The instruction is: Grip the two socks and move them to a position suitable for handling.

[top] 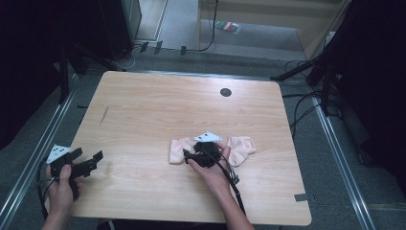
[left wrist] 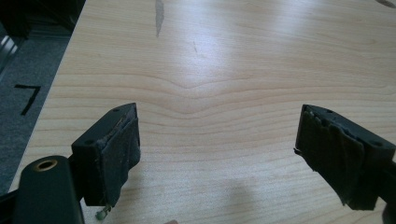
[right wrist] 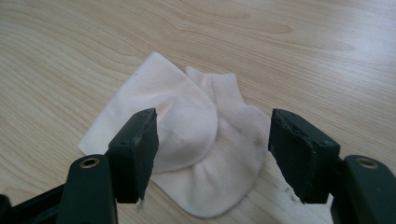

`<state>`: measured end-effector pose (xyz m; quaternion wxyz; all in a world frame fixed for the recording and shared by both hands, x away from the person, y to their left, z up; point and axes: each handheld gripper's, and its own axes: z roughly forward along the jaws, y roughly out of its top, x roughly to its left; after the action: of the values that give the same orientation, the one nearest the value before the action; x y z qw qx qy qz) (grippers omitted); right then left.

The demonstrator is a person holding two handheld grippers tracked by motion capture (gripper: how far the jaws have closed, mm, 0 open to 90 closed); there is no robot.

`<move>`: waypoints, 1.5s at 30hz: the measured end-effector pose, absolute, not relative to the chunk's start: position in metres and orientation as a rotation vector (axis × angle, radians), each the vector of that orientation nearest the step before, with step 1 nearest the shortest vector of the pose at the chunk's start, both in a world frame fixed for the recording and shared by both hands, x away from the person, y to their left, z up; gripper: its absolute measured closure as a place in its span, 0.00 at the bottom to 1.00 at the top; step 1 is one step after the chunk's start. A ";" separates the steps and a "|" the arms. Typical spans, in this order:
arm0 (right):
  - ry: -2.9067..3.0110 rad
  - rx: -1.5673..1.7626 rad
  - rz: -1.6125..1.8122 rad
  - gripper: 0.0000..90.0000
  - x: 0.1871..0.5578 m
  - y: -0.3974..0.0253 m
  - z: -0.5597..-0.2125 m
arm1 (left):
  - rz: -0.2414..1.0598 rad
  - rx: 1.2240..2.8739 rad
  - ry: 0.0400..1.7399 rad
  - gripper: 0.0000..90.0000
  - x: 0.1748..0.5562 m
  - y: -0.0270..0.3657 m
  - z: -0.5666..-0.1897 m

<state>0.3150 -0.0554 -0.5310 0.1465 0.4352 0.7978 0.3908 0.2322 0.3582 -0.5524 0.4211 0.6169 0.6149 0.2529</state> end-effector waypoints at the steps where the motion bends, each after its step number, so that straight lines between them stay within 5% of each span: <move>1: 2.299 1.256 1.120 0.36 0.315 -0.054 -0.532 | 0.632 1.547 1.540 0.16 0.232 0.358 -0.552; 6: 2.303 1.269 1.060 0.37 0.320 -0.046 -0.544 | 0.633 1.546 1.539 0.16 0.233 0.358 -0.553; 10: 2.271 1.241 1.006 0.48 0.317 -0.042 -0.545 | 0.631 1.548 1.538 0.16 0.233 0.358 -0.553; 17: 2.268 1.266 1.052 0.91 0.320 -0.050 -0.544 | 0.630 1.549 1.538 0.16 0.233 0.357 -0.553; 25: 2.206 1.294 1.108 0.94 0.313 -0.057 -0.529 | 0.633 1.550 1.535 0.16 0.232 0.358 -0.552; 31: 2.192 1.303 1.188 0.94 0.290 -0.064 -0.505 | 0.806 1.606 1.486 0.16 0.227 0.342 -0.549; 45: 2.125 1.376 1.256 0.94 0.232 -0.081 -0.489 | 0.720 1.609 1.349 0.16 0.222 0.272 -0.517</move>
<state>0.2325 -0.0813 -0.4892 0.1570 0.4808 0.7427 0.4389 0.2223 0.2719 -0.5166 0.4448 0.6492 0.5443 0.2905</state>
